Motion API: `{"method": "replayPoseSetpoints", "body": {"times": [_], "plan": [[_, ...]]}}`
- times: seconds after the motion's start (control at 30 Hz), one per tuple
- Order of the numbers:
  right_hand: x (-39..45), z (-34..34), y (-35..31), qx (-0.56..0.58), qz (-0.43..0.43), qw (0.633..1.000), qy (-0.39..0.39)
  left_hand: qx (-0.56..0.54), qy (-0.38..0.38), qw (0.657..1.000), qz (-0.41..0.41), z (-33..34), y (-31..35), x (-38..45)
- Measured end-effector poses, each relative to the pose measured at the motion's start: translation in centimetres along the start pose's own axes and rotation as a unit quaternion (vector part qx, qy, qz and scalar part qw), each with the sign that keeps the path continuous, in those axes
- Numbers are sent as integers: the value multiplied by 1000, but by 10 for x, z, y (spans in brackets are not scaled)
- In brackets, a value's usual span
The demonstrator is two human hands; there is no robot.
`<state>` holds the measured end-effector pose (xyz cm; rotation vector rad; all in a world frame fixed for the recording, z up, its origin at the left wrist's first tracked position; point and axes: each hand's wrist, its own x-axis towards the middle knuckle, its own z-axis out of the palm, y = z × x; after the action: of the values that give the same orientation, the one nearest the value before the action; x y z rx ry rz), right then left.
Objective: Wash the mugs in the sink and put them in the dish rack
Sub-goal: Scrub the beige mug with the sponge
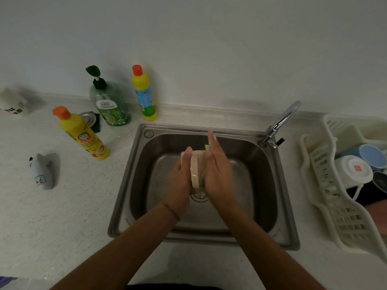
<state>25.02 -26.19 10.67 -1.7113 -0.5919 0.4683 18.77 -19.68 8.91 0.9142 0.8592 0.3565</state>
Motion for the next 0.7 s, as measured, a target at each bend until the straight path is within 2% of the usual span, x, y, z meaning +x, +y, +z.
{"method": "replayPoseSetpoints", "body": {"times": [0.07, 0.13, 0.23, 0.3, 0.43, 0.63, 0.7], "plan": [[-8, 5, 4, -59, -66, 996, -22, -18, 3, 1000, -3, 1, 3, 3], [-9, 4, 8, -57, -85, 994, -37, -27, -14, 999, -13, 0, 5, 2], [0, -8, 2, 20, -13, 999, -42, -23, -63, 996, -67, -11, 1, 2], [2, -13, 1, 77, 26, 997, -20, -53, -101, 989, -94, -20, 1, 4], [-4, -14, 8, -22, 51, 998, 24, -93, -128, 980, -118, -30, 3, 4], [-19, -24, 21, -62, 52, 992, -99, -60, -115, 986, -100, -34, 4, 2], [-19, -29, 27, -103, 52, 987, -114, -31, -115, 989, -83, -37, 3, 2]]}}
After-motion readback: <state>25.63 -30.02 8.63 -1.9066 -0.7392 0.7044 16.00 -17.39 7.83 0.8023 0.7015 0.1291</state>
